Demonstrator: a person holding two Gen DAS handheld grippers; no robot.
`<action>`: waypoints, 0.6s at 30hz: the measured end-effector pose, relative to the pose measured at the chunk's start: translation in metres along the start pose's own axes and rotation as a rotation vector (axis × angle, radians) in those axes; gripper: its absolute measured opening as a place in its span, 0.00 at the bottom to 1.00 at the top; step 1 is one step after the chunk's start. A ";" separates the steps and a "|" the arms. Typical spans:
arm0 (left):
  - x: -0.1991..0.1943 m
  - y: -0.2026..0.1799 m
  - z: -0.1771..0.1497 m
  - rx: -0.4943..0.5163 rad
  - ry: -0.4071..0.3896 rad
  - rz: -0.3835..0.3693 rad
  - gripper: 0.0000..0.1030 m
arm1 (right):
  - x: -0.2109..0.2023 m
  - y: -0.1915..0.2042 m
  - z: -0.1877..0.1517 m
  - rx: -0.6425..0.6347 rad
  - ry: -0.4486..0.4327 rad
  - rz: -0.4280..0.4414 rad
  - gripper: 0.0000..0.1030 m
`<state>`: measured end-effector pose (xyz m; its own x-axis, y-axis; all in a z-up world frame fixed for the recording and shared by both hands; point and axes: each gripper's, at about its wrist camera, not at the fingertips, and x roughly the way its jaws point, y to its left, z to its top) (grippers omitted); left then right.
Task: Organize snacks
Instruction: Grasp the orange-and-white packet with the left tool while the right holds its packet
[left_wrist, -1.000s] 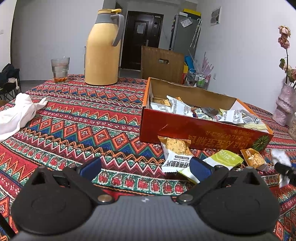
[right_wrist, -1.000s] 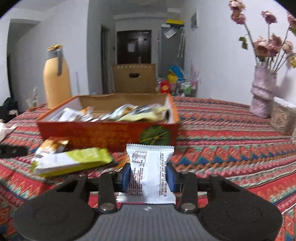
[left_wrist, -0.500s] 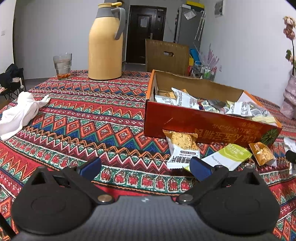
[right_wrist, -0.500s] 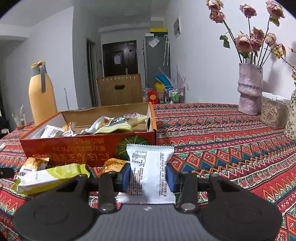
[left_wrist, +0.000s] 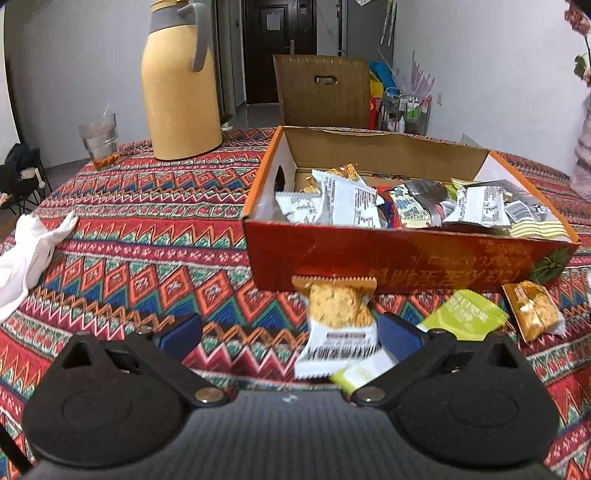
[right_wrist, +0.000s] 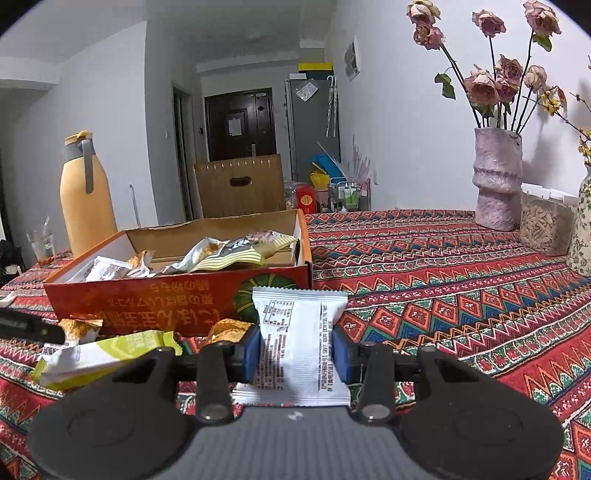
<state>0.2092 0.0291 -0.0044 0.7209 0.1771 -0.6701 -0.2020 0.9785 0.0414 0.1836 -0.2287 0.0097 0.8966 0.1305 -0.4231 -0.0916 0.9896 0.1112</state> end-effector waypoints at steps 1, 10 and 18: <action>0.003 -0.002 0.002 -0.002 0.005 0.003 1.00 | 0.000 0.000 0.000 0.001 0.000 0.001 0.38; 0.026 -0.017 0.003 -0.012 0.047 0.002 0.79 | 0.000 0.000 -0.001 0.002 0.002 0.011 0.39; 0.029 -0.016 -0.005 -0.012 0.057 -0.030 0.54 | 0.002 0.001 -0.001 -0.005 0.010 0.011 0.39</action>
<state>0.2294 0.0179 -0.0282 0.6877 0.1416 -0.7120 -0.1893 0.9818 0.0124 0.1849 -0.2275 0.0081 0.8912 0.1424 -0.4307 -0.1039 0.9883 0.1116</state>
